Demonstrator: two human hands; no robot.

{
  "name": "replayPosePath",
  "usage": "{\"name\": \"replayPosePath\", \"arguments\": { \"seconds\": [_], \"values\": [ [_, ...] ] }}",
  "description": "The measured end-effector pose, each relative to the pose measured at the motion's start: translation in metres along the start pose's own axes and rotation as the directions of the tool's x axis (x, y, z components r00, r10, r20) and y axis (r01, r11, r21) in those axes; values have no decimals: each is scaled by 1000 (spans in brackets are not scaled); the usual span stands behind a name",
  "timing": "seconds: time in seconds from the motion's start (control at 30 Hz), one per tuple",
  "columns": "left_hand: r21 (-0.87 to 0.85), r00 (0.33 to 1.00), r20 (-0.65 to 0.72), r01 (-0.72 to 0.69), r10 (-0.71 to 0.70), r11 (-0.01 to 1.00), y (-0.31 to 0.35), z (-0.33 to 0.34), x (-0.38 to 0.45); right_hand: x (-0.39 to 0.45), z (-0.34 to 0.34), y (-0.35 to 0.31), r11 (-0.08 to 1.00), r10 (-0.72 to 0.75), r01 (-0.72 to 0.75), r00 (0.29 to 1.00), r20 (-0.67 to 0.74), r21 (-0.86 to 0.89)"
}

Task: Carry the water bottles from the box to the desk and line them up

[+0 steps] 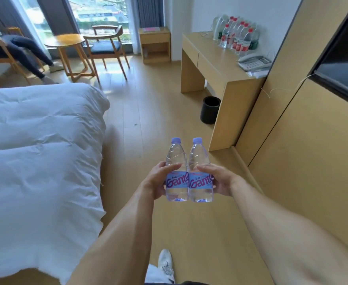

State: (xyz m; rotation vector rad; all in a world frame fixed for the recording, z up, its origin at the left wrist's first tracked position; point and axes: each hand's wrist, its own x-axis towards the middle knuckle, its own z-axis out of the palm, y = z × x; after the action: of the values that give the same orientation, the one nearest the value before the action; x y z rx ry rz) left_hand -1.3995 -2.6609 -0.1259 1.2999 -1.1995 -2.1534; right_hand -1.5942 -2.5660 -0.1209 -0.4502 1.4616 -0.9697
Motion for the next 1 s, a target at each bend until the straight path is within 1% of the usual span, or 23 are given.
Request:
{"name": "replayPosePath", "arguments": {
  "seconds": [0.17,0.3,0.5,0.67,0.8,1.0],
  "values": [
    [9,997,72,-3,2,1000,62,-24,61,48,7,-58,1000,-22,22,999,-35,-3],
    [12,996,87,6,-7,1000,93,-34,103,88,4,-90,1000,-21,22,998,-51,15],
    [38,1000,11,5,-6,999,126,-54,164,157,5,-127,1000,15,-15,999,-36,2],
    [159,998,-58,-27,37,987,163,-72,228,230,1,-168,1000,18,-18,1000,2,-14],
    [202,994,-100,-31,53,979,208,-76,289,295,-12,-217,1000,26,-25,999,26,-17],
    [180,990,-131,-23,47,983,278,-64,372,370,-44,-302,999,36,-32,996,83,-40]
  ]
}}
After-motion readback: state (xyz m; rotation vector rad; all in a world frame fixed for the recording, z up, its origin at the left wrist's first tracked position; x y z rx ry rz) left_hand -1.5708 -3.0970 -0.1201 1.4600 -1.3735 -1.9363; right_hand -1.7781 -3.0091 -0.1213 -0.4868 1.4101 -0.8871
